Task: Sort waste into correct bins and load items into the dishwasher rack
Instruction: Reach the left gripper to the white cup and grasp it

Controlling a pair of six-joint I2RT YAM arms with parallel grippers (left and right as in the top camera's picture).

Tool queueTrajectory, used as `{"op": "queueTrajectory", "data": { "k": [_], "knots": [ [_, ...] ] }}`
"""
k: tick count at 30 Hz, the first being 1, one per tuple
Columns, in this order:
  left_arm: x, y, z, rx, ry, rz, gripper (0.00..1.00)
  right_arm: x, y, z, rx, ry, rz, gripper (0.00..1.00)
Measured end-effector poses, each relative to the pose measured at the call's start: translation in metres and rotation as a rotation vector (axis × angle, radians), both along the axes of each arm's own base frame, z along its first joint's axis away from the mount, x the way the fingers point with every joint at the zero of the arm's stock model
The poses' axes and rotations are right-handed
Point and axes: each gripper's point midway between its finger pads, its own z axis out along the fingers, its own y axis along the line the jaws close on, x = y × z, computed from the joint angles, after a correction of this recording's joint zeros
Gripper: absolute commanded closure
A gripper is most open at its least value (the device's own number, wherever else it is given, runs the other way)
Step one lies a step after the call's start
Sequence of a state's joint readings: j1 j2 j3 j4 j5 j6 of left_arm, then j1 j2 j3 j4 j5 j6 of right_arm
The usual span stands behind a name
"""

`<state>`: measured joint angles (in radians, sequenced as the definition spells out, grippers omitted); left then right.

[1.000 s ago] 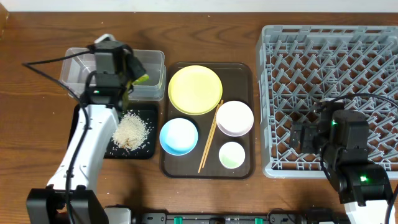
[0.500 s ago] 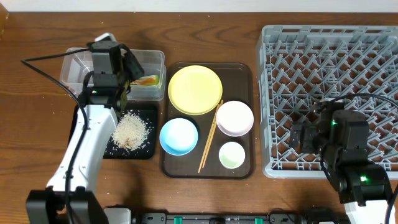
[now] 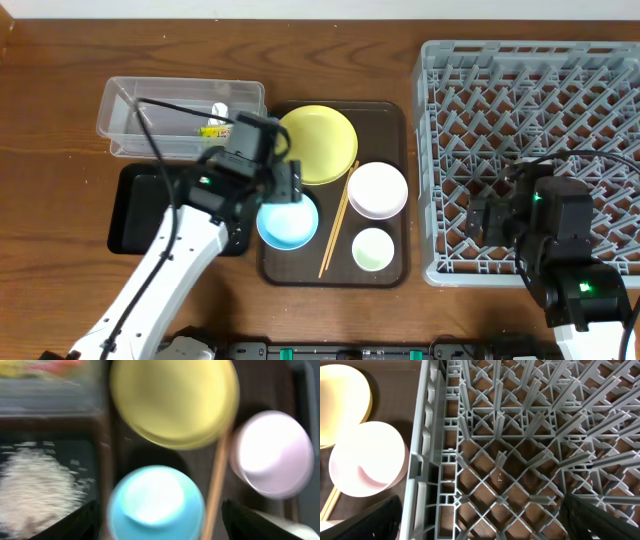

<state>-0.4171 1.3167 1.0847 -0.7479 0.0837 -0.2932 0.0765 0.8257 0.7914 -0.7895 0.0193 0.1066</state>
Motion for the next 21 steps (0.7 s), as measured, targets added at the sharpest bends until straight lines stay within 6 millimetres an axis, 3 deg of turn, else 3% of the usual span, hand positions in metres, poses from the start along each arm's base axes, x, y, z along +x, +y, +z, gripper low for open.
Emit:
{"op": "queueTrajectory", "data": {
  "k": [5,13,15,18,21],
  "knots": [
    [-0.024,-0.041,-0.005,-0.037,0.04,-0.148,0.21,0.0,0.0,0.0,0.0,0.0,0.0,0.01],
    [-0.06,-0.088,-0.051,0.001,0.194,-0.298,0.24,-0.001,0.0,-0.001,-0.001,0.007,0.0,0.01],
    [-0.067,-0.097,-0.063,0.018,0.227,-0.321,0.31,-0.001,0.0,-0.001,-0.001,0.007,0.0,0.01],
    [-0.078,-0.109,-0.084,0.044,0.281,-0.347,0.53,-0.001,0.0,-0.001,-0.001,0.008,0.0,0.01],
    [-0.086,-0.115,-0.099,0.065,0.319,-0.367,0.66,-0.002,0.0,-0.002,-0.001,0.009,0.0,0.01]
  ]
}}
